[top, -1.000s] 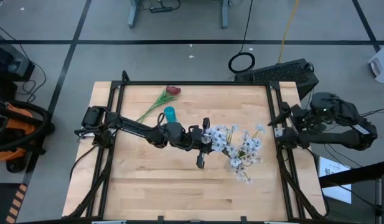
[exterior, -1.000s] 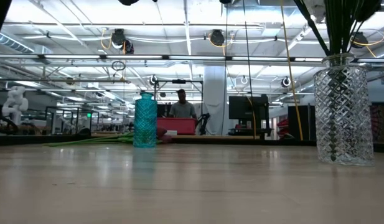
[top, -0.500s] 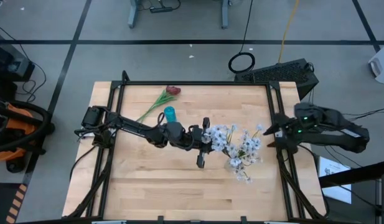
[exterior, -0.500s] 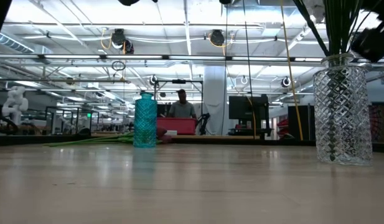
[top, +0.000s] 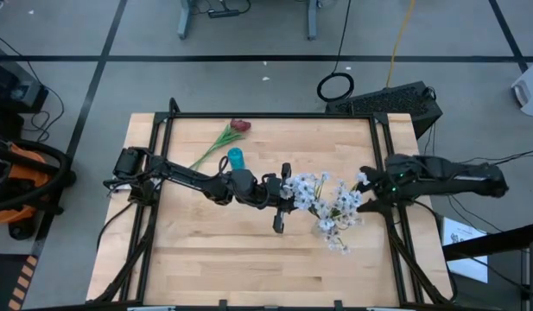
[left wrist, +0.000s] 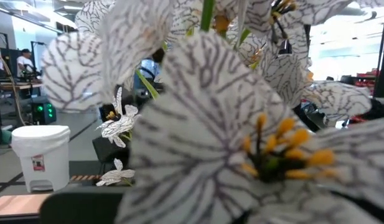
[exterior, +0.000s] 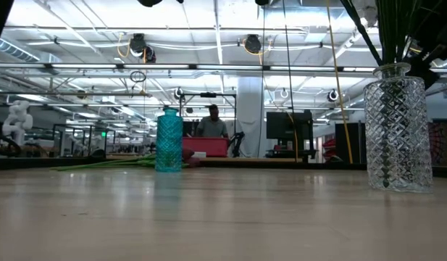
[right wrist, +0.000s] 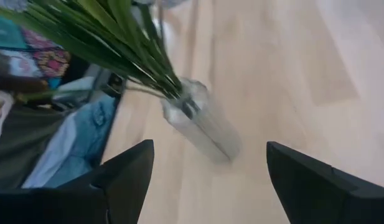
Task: Sort flowers into vase by color
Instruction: Put the white flowers into the transparent vase
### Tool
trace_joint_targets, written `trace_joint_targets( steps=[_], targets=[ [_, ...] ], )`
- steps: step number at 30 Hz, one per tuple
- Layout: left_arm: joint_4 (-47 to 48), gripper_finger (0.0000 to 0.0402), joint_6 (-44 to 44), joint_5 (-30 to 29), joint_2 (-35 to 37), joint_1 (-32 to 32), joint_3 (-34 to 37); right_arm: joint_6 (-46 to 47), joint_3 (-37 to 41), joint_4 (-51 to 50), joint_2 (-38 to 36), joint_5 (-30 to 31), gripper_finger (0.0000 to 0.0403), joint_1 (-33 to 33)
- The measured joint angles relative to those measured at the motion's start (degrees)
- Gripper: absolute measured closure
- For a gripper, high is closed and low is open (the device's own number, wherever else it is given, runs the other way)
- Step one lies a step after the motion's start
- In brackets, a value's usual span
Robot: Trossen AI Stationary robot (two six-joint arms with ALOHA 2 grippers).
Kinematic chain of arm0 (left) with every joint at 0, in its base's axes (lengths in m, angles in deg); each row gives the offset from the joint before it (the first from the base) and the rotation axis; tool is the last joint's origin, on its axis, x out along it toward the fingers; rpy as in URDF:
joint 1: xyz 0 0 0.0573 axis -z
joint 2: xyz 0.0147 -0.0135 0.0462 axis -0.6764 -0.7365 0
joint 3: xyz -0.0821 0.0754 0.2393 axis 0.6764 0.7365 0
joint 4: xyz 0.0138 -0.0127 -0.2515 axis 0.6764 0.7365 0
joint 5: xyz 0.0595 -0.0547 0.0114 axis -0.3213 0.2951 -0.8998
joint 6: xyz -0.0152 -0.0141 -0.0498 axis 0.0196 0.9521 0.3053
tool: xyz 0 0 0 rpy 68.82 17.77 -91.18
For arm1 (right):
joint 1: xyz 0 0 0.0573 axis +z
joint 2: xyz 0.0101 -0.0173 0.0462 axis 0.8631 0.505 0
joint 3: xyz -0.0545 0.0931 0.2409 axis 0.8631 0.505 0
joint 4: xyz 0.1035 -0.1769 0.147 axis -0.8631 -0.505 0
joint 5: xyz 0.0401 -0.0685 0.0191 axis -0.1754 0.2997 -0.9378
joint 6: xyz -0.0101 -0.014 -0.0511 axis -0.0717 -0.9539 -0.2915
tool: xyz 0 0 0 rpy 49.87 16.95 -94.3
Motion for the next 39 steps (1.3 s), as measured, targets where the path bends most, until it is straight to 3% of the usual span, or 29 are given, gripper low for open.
trace_joint_targets(
  steps=[5, 18, 26, 39],
  targets=[
    [0.0, 0.0381, -0.2, 0.0, 0.0, -0.1, 0.0, 1.3, 5.3, 12.4, 4.0, 0.6, 0.0103, 6.3],
    [-0.2, 0.0381, -1.5, 0.5, 0.0, -0.1, 0.0, 1.2, 6.4, 23.5, 16.3, 19.0, 0.0103, 20.0],
    [0.0, 0.0381, -1.5, 0.6, 0.0, -0.1, 0.0, -0.8, 6.4, 31.7, 24.9, 23.8, 0.0103, 23.4],
    [0.8, 0.0381, -1.5, 0.7, 0.0, -0.1, 0.0, -2.3, 6.3, 40.5, 34.1, 24.5, 0.0103, 24.0]
  ],
)
